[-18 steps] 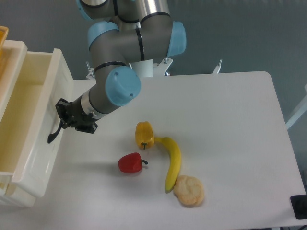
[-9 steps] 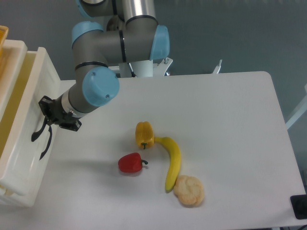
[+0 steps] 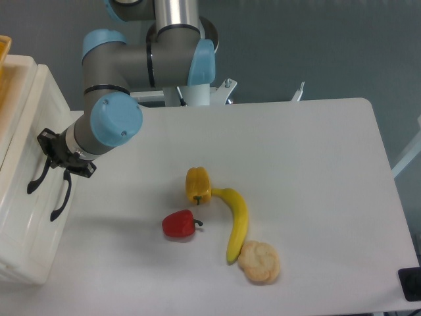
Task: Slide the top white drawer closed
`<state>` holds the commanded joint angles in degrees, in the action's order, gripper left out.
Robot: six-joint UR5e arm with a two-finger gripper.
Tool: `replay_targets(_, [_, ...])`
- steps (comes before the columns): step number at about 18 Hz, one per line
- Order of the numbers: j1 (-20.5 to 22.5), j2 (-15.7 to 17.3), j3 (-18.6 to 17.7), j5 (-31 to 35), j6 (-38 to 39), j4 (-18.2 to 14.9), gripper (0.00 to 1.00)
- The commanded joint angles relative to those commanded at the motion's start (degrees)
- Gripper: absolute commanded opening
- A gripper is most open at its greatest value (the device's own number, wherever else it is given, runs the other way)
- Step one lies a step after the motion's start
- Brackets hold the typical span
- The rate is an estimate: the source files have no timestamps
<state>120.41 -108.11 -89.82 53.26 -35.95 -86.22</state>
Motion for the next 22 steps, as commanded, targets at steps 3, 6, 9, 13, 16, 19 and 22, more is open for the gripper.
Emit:
replay_targets(3, [-0.6,0.0,0.2,0.0,0.0,0.0,0.00])
replay_targets(6, [-0.6,0.1,0.4,0.0,-0.1,0.1,0.00])
replay_targets(9, [-0.4,-0.1,0.4,0.1,-0.7,0.3,0.36])
replay_targets(13, [2.7,0.3,0.6,4.4,-2.5,0.1,1.00])
replay_targets(16, [7.5,0.4,0.8,4.9,-2.6,0.4,1.00])
replay_targets(19, [12.8,0.3,2.2,6.8,-2.6,3.1,1.00])
replay_targets(22, [17.6,-0.1,2.6,12.7,-5.2,11.4,1.00])
